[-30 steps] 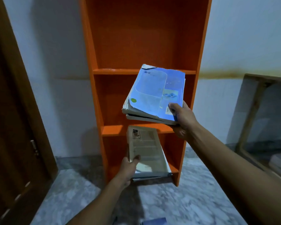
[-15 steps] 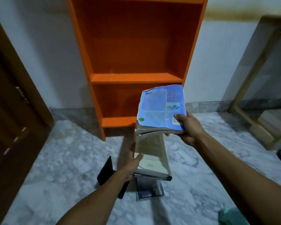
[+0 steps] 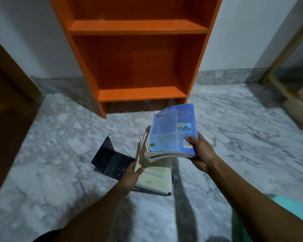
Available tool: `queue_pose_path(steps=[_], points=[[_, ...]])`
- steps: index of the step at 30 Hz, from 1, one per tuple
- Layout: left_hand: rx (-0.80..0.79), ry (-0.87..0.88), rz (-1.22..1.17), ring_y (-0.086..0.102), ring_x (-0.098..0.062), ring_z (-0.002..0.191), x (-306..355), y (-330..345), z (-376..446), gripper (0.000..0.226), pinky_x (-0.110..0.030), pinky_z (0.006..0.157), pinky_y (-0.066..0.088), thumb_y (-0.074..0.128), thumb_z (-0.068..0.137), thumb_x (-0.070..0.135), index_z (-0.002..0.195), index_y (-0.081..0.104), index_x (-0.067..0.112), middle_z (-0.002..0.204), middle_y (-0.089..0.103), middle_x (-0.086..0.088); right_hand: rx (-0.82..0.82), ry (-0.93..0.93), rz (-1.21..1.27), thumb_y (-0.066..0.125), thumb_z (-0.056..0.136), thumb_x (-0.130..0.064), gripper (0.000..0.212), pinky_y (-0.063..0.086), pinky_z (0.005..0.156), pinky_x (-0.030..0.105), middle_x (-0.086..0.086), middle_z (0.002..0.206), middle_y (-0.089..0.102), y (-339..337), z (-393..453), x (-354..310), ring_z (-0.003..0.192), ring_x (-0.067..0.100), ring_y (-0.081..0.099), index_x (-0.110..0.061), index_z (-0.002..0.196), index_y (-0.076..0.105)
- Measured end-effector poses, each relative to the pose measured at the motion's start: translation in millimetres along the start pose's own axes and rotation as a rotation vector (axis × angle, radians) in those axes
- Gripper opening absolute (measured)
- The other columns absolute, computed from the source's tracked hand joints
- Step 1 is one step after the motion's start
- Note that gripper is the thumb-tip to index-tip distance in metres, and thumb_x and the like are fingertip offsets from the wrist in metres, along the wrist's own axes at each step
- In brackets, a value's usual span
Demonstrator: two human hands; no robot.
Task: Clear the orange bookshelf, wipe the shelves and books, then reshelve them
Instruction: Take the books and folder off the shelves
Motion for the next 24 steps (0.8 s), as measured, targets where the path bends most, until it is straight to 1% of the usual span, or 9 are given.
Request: queue_pose_path(steps=[6, 8, 12, 14, 16, 17, 19, 21, 24], points=[[0.088, -0.170, -0.080, 0.068, -0.034, 0.083, -32.9, -13.6, 23.7, 0.025, -0.033, 0.069, 0.058, 0.056, 0.099, 0.011, 0.114, 0.065, -0.006, 0.083, 0.074, -0.013, -0.100, 0.114, -0.018, 0.051, 0.099, -0.005, 0.045, 0.059, 0.065, 0.040, 0.010, 0.126, 0.069, -15.1, 12.0, 55.4, 0.100, 0.035, 0.069, -0.031, 0.136, 0.052], [0.095, -0.275, -0.213, 0.069, -0.039, 0.089, -41.2, -17.2, 21.6, 0.040, -0.039, 0.077, 0.060, 0.048, 0.102, 0.029, 0.116, 0.067, -0.005, 0.095, 0.073, -0.023, -0.126, 0.152, -0.034, 0.052, 0.098, -0.005, 0.049, 0.059, 0.065, 0.039, 0.009, 0.128, 0.068, -18.8, 15.6, 71.7, 0.101, 0.033, 0.069, -0.034, 0.138, 0.051], [0.035, -0.277, -0.134, 0.063, -0.017, 0.056, -37.4, -29.2, 13.4, 0.052, -0.022, 0.049, 0.046, 0.035, 0.106, 0.039, 0.118, 0.066, -0.001, 0.089, 0.066, -0.035, -0.157, 0.197, -0.104, 0.056, 0.096, -0.004, 0.053, 0.059, 0.069, 0.039, 0.011, 0.128, 0.067, -23.8, 21.2, 103.0, 0.099, 0.032, 0.071, -0.034, 0.139, 0.049], [0.020, -0.285, -0.120, 0.054, -0.008, 0.044, -31.9, -30.8, 12.8, 0.053, -0.019, 0.044, 0.039, 0.026, 0.107, 0.043, 0.121, 0.062, 0.006, 0.084, 0.060, -0.038, -0.130, 0.215, -0.198, 0.057, 0.096, 0.000, 0.057, 0.060, 0.076, 0.050, 0.013, 0.124, 0.069, -26.4, 22.2, 120.3, 0.103, 0.038, 0.069, -0.032, 0.142, 0.045], [0.079, -0.284, -0.143, 0.057, -0.014, 0.058, -26.9, -34.7, 12.9, 0.057, -0.023, 0.055, 0.041, 0.025, 0.106, 0.048, 0.121, 0.063, 0.009, 0.069, 0.066, -0.015, -0.100, 0.218, -0.326, 0.058, 0.096, -0.001, 0.059, 0.051, 0.088, 0.067, 0.018, 0.119, 0.070, -30.5, 23.5, 134.3, 0.106, 0.052, 0.063, -0.031, 0.145, 0.043], [0.095, -0.292, -0.147, 0.060, -0.020, 0.071, -24.7, -34.8, 14.5, 0.060, -0.027, 0.064, 0.044, 0.026, 0.105, 0.051, 0.122, 0.064, 0.008, 0.082, 0.069, -0.010, -0.095, 0.214, -0.372, 0.059, 0.096, -0.002, 0.057, 0.049, 0.091, 0.068, 0.018, 0.117, 0.071, -30.3, 23.5, 138.3, 0.106, 0.054, 0.062, -0.031, 0.144, 0.044], [0.120, -0.298, -0.109, 0.062, -0.029, 0.088, -15.3, -35.7, 13.1, 0.064, -0.033, 0.076, 0.047, 0.031, 0.102, 0.057, 0.122, 0.065, 0.006, 0.104, 0.070, -0.015, -0.077, 0.193, -0.445, 0.058, 0.097, -0.001, 0.052, 0.058, 0.088, 0.050, 0.011, 0.115, 0.072, -25.8, 21.7, 139.6, 0.102, 0.039, 0.069, -0.027, 0.141, 0.048], [0.156, -0.307, -0.136, 0.064, -0.033, 0.085, -12.4, -34.6, 17.2, 0.066, -0.034, 0.074, 0.049, 0.038, 0.098, 0.063, 0.109, 0.068, 0.005, 0.094, 0.068, -0.015, -0.059, 0.181, -0.533, 0.058, 0.097, -0.001, 0.048, 0.059, 0.076, 0.034, 0.009, 0.115, 0.071, -21.9, 20.0, 139.6, 0.098, 0.028, 0.070, -0.022, 0.139, 0.049], [0.202, -0.257, -0.069, 0.066, -0.035, 0.104, -40.9, -45.8, 59.2, 0.085, -0.044, 0.097, 0.051, 0.043, 0.077, 0.086, 0.105, 0.072, 0.011, 0.109, 0.072, -0.014, -0.073, 0.201, -0.639, 0.056, 0.096, -0.001, 0.043, 0.056, 0.066, 0.024, 0.013, 0.116, 0.068, -17.6, 20.0, 138.0, 0.092, 0.026, 0.066, -0.014, 0.137, 0.048]])
Point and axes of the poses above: each hand's wrist, its own z-axis towards the middle knuckle, its own y-axis out of the palm, x = y × z, the point moved 4 cm from there along z, towards the middle knuckle
